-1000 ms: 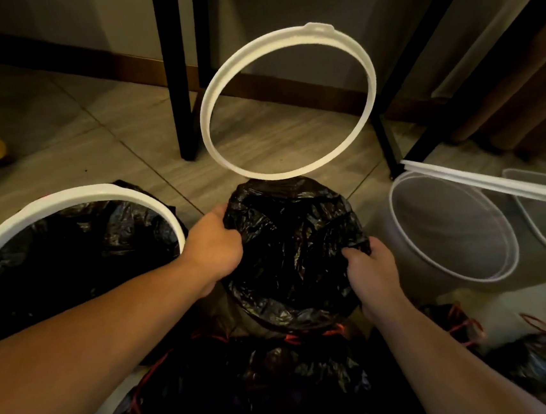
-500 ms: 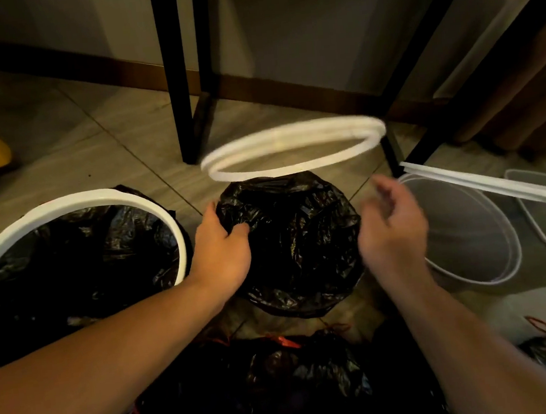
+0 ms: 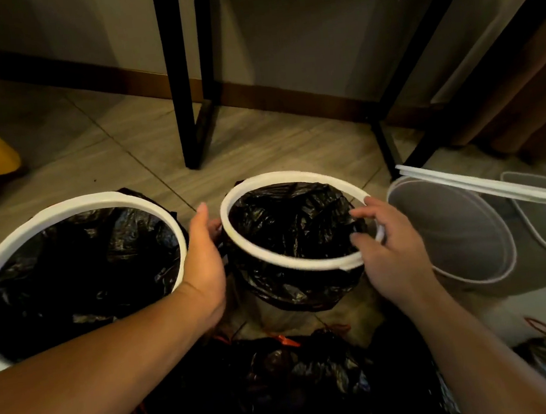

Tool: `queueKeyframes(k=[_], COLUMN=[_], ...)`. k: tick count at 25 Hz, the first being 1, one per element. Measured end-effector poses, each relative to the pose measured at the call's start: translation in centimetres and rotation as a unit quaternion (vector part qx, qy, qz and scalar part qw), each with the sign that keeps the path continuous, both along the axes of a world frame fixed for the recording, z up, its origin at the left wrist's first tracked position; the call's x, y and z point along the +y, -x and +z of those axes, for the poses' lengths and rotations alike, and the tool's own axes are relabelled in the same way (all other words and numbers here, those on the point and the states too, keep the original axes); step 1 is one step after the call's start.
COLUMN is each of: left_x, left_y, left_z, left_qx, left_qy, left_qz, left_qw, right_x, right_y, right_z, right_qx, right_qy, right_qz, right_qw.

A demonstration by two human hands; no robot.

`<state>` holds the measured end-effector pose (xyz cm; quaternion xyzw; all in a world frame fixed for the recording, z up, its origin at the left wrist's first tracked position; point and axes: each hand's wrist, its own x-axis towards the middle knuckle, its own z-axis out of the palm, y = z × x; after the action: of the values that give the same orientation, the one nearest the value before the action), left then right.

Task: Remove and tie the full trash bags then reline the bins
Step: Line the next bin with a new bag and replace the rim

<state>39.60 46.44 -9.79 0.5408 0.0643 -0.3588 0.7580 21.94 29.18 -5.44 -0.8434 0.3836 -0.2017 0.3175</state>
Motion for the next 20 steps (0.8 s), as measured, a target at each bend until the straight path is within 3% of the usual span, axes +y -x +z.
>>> queueKeyframes(k=[2,4,6,9,20], left_x=[-0.2,-0.3,-0.1,-0.1,0.0], left_y=[-0.3,-0.7,-0.8,-0.7,-0.9], left_z=[0.1,-0.3,-1.1,-2.0,-3.9], left_qx=[-0.044,-0.095,-0.192,-0.333,-0.379], left_qy=[-0.03,-0.127,-0.208,-0.227,-0.229], left_qz=[-0.034,-0.034,-0.069,-0.128,-0.145], left_qw=[0.998,0.987,0.956,0.906,0.885], right_x=[0.5,1.4,2.1,2.5,3.3], right_y=[0.6,0.9,1.1,1.7,1.9], right_z=[-1.8,-3.5,-4.9,-6.6,-8.4], right_qx=[0.029,0.063,0.091,0.119,0.098], right_qy=[0.026,0.039,0.022,0.052,0.061], right_qz=[0.015,0.031,0.039,0.047,0.032], right_qw=[0.999,0.997,0.995,0.99,0.993])
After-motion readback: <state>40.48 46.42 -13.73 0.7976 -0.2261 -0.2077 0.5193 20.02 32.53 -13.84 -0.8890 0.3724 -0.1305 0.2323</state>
